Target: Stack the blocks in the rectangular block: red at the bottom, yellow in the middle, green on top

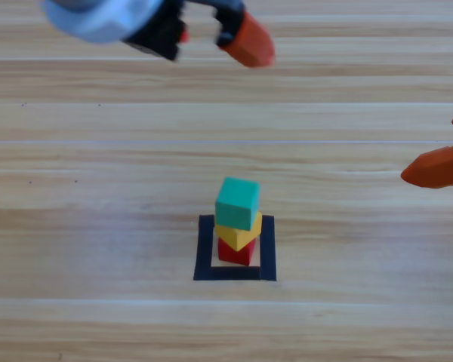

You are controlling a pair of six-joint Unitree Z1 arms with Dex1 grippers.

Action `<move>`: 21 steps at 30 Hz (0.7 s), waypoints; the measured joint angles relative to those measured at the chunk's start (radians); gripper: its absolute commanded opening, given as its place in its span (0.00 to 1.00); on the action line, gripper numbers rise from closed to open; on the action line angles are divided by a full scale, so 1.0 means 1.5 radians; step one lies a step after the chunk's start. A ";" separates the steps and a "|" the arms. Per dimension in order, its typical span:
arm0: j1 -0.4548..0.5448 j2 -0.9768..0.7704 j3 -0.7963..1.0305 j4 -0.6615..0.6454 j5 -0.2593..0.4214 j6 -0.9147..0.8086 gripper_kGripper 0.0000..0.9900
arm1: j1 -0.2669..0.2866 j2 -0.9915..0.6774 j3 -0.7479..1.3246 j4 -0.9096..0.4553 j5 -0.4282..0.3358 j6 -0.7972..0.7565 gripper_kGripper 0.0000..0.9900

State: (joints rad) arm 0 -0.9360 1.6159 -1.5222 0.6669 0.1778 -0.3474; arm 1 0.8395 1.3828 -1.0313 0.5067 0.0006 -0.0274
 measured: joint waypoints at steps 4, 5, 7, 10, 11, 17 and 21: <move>0.098 -0.082 0.084 -0.025 -0.073 0.053 1.00 | 0.000 0.000 0.000 0.000 0.000 0.000 1.00; 0.129 -0.108 0.103 -0.027 -0.090 0.067 1.00 | 0.000 0.000 0.000 0.000 0.000 0.000 1.00; 0.201 -0.166 0.151 -0.070 -0.166 0.097 1.00 | 0.000 0.000 0.000 0.000 0.000 0.000 1.00; 0.288 -0.243 0.214 -0.105 -0.225 0.118 1.00 | 0.000 0.000 0.000 0.000 0.000 0.000 1.00; 0.312 -0.266 0.234 -0.117 -0.232 0.122 1.00 | 0.000 0.000 0.000 0.000 0.000 0.000 1.00; 0.386 -0.364 0.372 -0.252 -0.307 0.146 1.00 | 0.000 0.000 0.000 0.000 0.000 0.000 1.00; 0.478 -0.435 0.503 -0.352 -0.386 0.146 1.00 | -0.001 0.000 0.000 0.000 0.000 0.000 1.00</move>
State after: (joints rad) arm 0 -0.2187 0.9627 -0.7681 0.1392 -0.4011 -0.1282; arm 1 0.8387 1.3828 -1.0313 0.5068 0.0007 -0.0274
